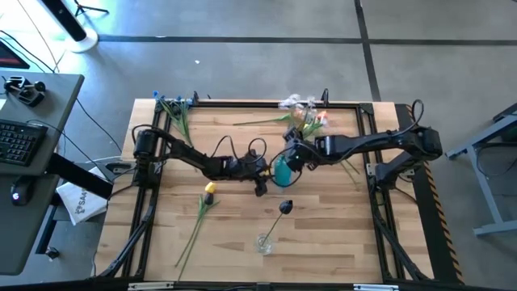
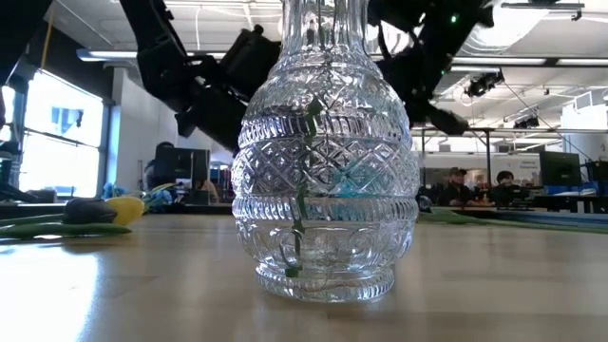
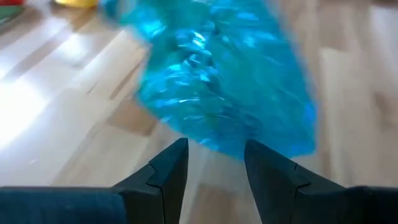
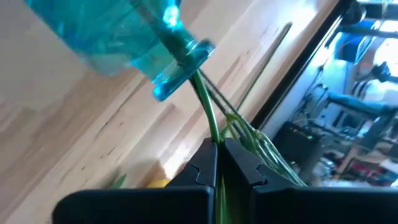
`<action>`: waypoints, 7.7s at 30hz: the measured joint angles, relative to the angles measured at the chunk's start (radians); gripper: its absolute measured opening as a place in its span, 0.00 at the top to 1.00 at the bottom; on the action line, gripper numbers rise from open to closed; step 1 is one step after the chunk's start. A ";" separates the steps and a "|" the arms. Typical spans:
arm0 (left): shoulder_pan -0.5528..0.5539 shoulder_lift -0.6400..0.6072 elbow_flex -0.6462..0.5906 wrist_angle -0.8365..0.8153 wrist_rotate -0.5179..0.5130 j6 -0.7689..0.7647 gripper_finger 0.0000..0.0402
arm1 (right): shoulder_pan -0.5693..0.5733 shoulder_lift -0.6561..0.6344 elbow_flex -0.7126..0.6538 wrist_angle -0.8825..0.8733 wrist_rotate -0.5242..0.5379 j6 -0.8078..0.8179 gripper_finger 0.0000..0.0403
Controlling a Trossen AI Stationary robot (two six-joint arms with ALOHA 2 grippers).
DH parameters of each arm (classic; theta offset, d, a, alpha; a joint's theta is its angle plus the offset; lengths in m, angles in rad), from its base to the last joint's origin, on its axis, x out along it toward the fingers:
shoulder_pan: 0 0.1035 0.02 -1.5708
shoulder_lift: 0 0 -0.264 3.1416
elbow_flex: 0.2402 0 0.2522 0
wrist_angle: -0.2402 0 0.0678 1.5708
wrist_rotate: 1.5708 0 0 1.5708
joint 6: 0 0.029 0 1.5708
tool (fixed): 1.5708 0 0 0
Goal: Sort flowers into vase by color
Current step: Adjust the blue vase
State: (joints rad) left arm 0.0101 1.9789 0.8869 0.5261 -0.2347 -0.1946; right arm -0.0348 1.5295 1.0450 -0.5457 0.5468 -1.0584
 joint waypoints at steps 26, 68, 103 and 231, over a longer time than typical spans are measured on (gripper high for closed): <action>-0.130 -0.300 0.002 -0.289 -0.254 0.178 0.63 | 0.228 0.000 0.021 -0.065 0.160 -0.015 1.00; -0.520 -0.210 0.000 -0.532 0.095 -0.368 0.81 | 0.196 0.182 0.020 0.138 -0.246 0.215 1.00; -0.227 -0.210 0.000 -0.322 0.070 0.164 0.81 | 0.257 0.062 0.021 0.239 0.072 -0.150 1.00; -0.186 -0.161 -0.249 0.094 -0.269 -0.002 0.81 | 0.140 0.240 -0.274 0.931 -0.207 1.103 0.04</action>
State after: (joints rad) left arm -0.1764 1.8178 0.6382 0.6203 -0.5039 -0.1967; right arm 0.1047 1.7695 0.7708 0.3851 0.3402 0.0444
